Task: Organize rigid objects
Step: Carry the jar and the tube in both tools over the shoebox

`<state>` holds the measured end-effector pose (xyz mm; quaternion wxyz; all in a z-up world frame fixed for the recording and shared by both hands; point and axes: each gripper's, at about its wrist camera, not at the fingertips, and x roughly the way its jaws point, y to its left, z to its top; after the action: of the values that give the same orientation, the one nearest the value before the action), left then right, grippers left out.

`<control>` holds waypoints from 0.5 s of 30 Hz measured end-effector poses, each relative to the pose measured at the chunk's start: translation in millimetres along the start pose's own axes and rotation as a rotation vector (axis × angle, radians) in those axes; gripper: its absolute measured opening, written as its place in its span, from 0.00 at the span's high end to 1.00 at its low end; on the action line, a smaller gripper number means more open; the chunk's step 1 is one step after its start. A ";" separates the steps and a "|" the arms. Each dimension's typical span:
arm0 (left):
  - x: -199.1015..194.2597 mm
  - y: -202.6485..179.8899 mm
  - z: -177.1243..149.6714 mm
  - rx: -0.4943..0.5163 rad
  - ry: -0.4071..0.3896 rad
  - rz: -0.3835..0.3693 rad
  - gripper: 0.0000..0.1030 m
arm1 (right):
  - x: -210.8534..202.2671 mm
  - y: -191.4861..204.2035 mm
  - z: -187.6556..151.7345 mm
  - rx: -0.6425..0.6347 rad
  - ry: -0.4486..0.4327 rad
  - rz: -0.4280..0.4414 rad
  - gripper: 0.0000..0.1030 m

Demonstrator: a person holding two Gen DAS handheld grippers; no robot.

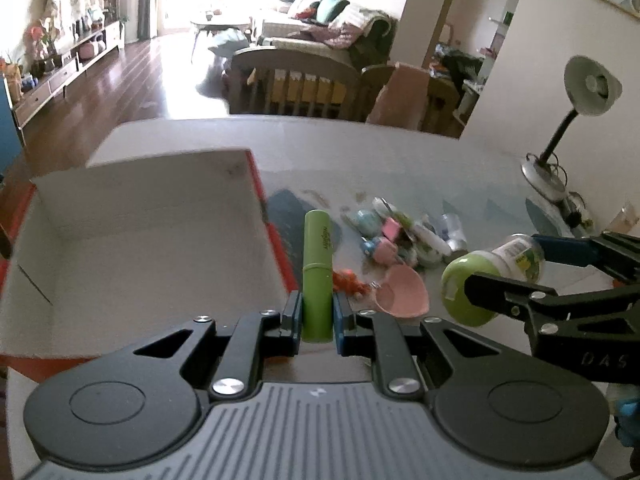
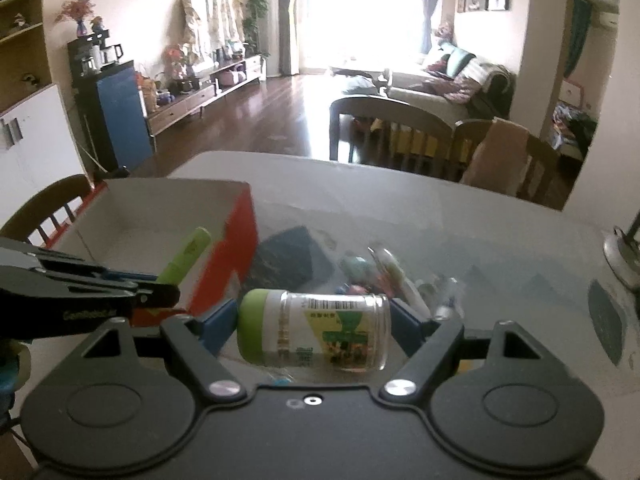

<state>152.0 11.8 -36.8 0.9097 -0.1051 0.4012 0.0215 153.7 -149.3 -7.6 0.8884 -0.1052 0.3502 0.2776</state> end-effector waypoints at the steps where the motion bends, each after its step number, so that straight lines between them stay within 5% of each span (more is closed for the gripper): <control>1: -3.0 5.5 2.7 0.003 -0.008 0.003 0.85 | 1.4 5.7 3.8 -0.009 -0.009 0.002 0.22; 15: -17.1 95.3 36.7 0.011 -0.022 0.077 0.85 | 32.9 88.6 44.9 -0.137 -0.014 0.075 0.22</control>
<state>155.3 113.4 -16.7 0.9132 -0.0845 0.3948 0.0555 148.6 -45.4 3.6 0.8705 -0.1507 0.3278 0.3348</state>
